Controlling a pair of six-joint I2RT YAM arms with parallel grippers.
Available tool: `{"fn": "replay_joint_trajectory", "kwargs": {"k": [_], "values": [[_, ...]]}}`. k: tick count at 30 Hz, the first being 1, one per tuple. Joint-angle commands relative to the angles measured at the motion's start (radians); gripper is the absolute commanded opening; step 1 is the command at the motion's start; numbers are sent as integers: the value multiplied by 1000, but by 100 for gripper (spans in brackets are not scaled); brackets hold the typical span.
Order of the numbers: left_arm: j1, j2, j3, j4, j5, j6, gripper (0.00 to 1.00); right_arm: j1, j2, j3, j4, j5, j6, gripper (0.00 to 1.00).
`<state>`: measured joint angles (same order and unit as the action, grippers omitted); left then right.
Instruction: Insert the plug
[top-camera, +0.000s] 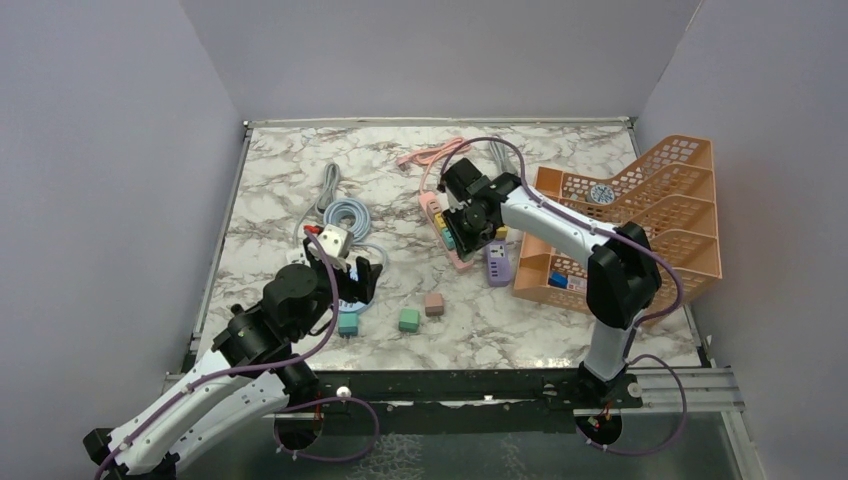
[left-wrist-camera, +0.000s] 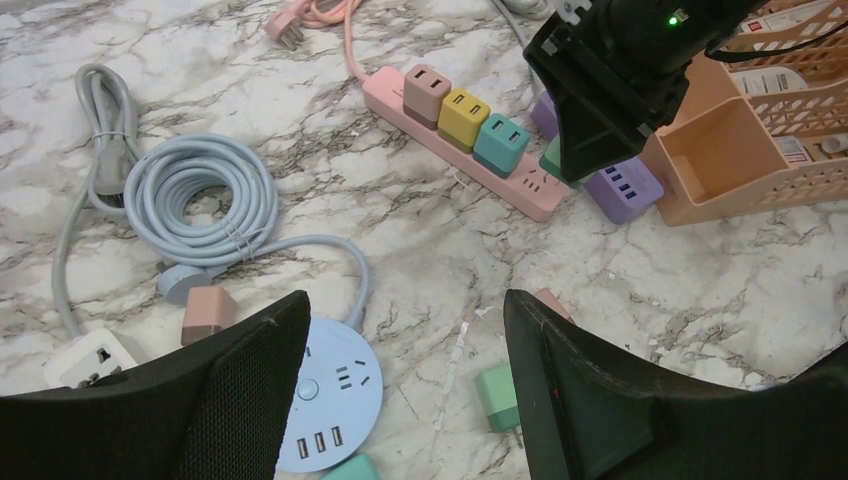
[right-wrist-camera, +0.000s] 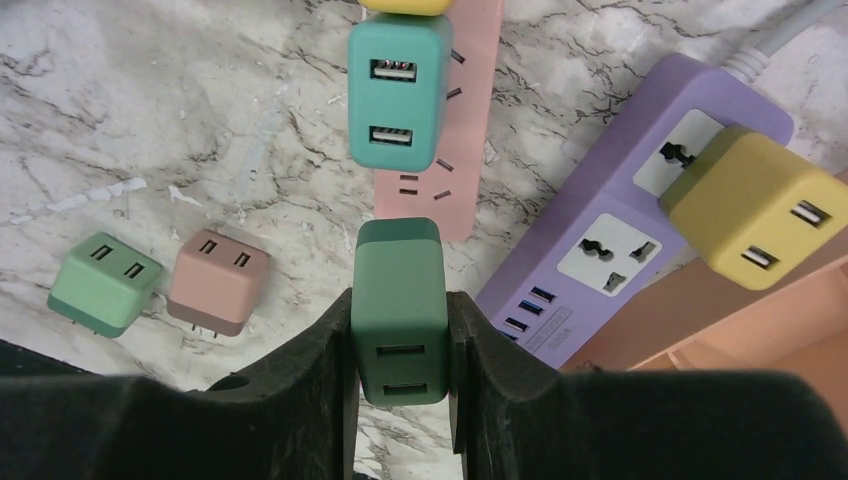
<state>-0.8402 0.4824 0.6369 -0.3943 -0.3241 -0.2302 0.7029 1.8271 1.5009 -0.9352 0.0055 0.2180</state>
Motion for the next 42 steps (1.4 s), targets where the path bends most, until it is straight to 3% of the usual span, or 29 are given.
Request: {"fn": "replay_joint_trajectory", "kwargs": {"k": [1, 21, 31, 42], "values": [[-2, -20, -5, 25, 53, -41, 73, -3, 47, 23, -15, 1, -23, 1], [-2, -44, -17, 29, 68, -64, 73, -4, 137, 56, 34, 37, -14, 1], [-3, -45, -19, 28, 62, -64, 73, -3, 146, 51, 16, 176, 11, 1], [-2, -44, -19, 28, 56, -60, 73, -2, 167, 42, 56, 13, 18, 1]]}}
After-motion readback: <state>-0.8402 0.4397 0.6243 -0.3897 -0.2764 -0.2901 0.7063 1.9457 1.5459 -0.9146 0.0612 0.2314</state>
